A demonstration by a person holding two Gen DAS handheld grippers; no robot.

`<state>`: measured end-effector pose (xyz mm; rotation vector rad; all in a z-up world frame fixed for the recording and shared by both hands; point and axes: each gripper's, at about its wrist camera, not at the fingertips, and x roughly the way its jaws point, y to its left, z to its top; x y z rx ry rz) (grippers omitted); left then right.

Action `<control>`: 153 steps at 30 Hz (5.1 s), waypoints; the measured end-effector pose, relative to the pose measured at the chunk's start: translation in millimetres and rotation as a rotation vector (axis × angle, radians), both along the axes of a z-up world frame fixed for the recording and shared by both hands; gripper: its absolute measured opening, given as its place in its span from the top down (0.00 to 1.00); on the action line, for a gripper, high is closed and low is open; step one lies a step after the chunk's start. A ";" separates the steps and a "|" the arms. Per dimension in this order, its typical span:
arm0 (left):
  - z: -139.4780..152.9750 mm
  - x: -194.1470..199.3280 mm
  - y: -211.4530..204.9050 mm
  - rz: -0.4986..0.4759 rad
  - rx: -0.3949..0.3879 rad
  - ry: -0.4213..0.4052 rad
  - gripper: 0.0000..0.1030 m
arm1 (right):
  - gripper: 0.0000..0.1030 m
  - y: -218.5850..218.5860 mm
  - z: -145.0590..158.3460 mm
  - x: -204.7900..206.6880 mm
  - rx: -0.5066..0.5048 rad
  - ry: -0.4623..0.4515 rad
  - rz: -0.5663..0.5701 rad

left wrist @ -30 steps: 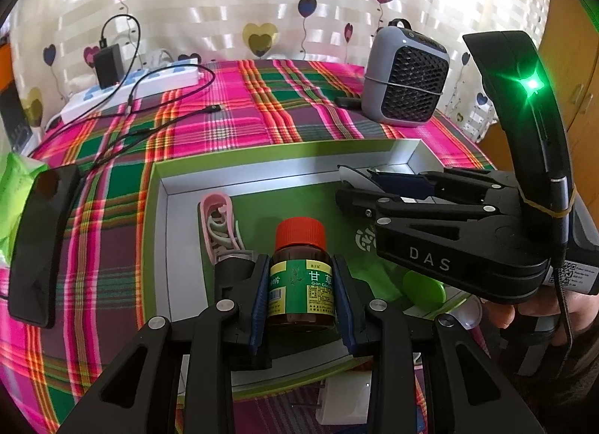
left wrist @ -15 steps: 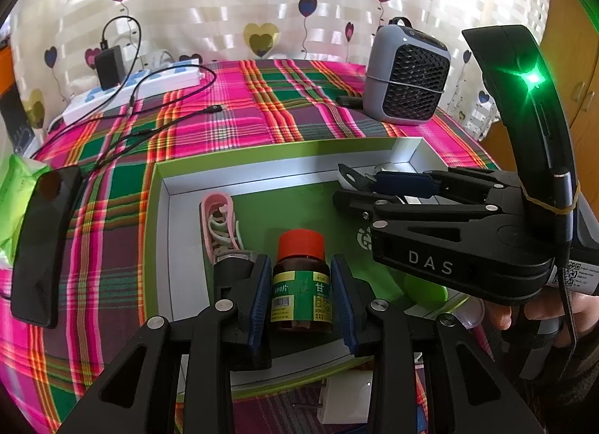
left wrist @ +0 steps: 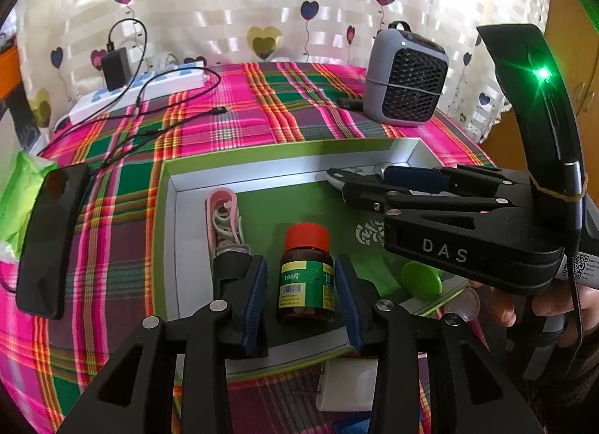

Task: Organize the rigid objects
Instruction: 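Lower the jar and black round object onto the mat and open both grippers, then withdraw both grippers and move the left gripper to the blue USB stick, then close the left gripper on the blue USB stick while the right approaches the white ball, then close the right gripper on the white ball while the left holds the USB stick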

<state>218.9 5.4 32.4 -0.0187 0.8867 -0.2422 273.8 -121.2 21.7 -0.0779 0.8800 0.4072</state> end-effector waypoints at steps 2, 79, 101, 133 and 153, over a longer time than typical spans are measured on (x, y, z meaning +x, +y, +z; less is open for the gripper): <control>2.5 -3.4 0.4 0.001 -0.001 -0.009 0.65 | 0.55 -1.3 3.4 -3.7 0.009 -0.007 -0.004; -19.6 -98.4 -7.3 -0.141 -0.130 0.035 0.62 | 0.55 -68.8 1.8 -137.7 0.142 -0.059 -0.144; -13.8 -118.8 -25.9 -0.263 -0.030 -0.010 0.62 | 0.55 -62.2 -8.8 -127.4 0.115 -0.019 -0.111; -21.9 -98.6 -50.2 -0.367 0.047 0.013 0.62 | 0.72 -53.8 -15.4 -109.8 -0.042 -0.031 -0.124; -21.3 -102.5 -54.6 -0.358 0.048 0.024 0.62 | 0.72 -61.4 -15.8 -114.3 -0.008 -0.021 -0.122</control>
